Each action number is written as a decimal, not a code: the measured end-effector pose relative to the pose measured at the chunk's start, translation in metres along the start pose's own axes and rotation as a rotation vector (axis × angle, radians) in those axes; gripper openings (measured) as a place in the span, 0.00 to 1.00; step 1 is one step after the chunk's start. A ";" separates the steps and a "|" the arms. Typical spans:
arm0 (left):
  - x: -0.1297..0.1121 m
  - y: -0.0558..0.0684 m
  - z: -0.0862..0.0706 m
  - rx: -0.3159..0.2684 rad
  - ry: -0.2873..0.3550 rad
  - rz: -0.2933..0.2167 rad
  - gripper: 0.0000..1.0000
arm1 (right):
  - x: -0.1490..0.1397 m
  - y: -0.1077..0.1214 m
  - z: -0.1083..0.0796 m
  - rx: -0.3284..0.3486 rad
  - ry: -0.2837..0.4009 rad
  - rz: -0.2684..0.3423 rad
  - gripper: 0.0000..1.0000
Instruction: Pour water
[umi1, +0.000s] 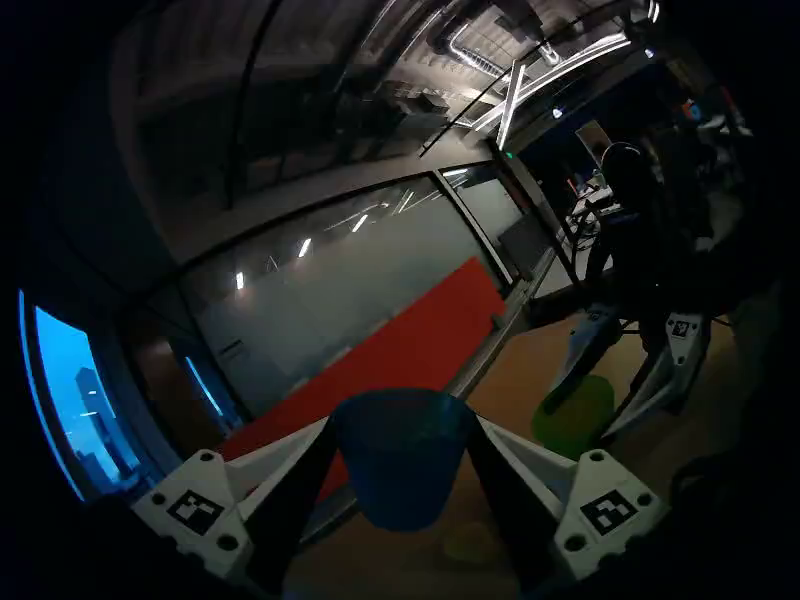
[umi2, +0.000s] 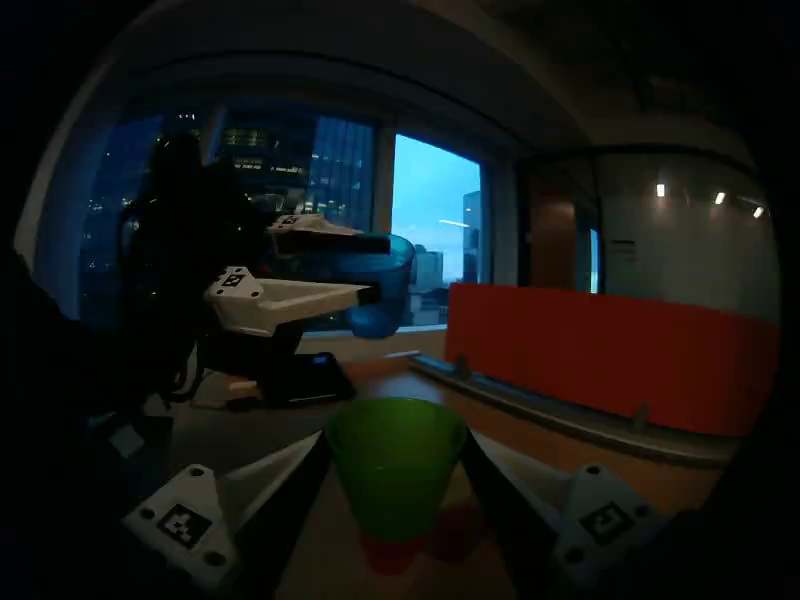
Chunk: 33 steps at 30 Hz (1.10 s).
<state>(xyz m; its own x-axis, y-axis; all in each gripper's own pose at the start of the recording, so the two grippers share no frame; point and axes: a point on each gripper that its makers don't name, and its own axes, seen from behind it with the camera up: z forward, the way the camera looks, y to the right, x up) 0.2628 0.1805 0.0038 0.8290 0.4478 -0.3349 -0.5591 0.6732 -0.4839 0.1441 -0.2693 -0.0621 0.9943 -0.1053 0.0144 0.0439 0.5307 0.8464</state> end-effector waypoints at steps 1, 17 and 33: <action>0.002 -0.001 0.000 0.002 0.002 0.011 0.88 | -0.001 -0.001 0.001 0.003 -0.001 0.000 0.92; 0.032 0.001 0.002 0.012 0.017 0.192 0.88 | -0.005 -0.020 0.008 0.049 -0.012 -0.005 0.92; 0.049 0.005 0.006 0.012 0.032 0.331 0.88 | -0.009 -0.025 0.011 0.062 -0.018 -0.002 0.92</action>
<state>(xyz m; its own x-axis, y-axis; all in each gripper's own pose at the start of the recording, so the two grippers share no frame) 0.3006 0.2095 -0.0103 0.6015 0.6252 -0.4973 -0.7979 0.5014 -0.3347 0.1329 -0.2904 -0.0774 0.9923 -0.1217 0.0216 0.0395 0.4774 0.8778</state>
